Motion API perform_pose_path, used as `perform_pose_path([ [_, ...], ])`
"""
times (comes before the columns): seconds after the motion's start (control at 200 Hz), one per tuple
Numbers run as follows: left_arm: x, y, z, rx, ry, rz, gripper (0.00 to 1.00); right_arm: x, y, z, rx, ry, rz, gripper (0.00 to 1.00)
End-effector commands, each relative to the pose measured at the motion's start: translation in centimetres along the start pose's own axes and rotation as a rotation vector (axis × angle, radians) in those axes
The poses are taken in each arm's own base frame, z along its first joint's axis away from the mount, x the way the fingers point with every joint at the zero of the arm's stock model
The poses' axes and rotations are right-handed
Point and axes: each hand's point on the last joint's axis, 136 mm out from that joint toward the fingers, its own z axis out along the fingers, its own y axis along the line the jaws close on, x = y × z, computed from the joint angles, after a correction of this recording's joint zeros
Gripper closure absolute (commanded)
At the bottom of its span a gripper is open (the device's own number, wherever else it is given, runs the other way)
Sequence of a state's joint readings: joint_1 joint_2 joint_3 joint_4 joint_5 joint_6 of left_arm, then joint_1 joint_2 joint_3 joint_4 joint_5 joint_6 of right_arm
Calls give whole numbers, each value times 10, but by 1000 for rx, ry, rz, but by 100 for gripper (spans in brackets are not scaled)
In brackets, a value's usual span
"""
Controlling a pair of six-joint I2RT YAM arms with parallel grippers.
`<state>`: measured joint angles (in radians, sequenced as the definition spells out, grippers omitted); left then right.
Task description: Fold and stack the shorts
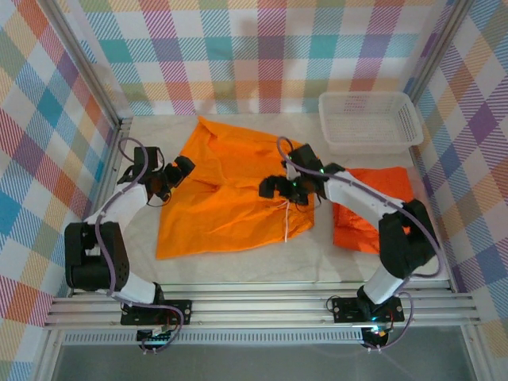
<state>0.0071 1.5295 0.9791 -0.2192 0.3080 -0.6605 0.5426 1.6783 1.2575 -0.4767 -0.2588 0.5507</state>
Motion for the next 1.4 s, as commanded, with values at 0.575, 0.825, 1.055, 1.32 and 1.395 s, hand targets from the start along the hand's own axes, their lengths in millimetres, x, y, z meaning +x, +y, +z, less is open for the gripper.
perform_pose_path([
  [0.575,49,75,49,-146,84,-40,0,-145,-106,96,131,18,186,1],
  [0.825,48,84,35,-167,43,-51,0,-158,-119,98,155,4,251,1],
  [1.055,20,44,-37,-168,-76,-62,0,-172,-53,47,2,-105,152,0],
  [1.32,67,98,-96,-382,-93,-299,0,-131,-20,-41,-17,-264,93,0],
  [1.395,89,117,-101,-433,-78,-358,0,-110,-27,-54,2,-281,97,0],
])
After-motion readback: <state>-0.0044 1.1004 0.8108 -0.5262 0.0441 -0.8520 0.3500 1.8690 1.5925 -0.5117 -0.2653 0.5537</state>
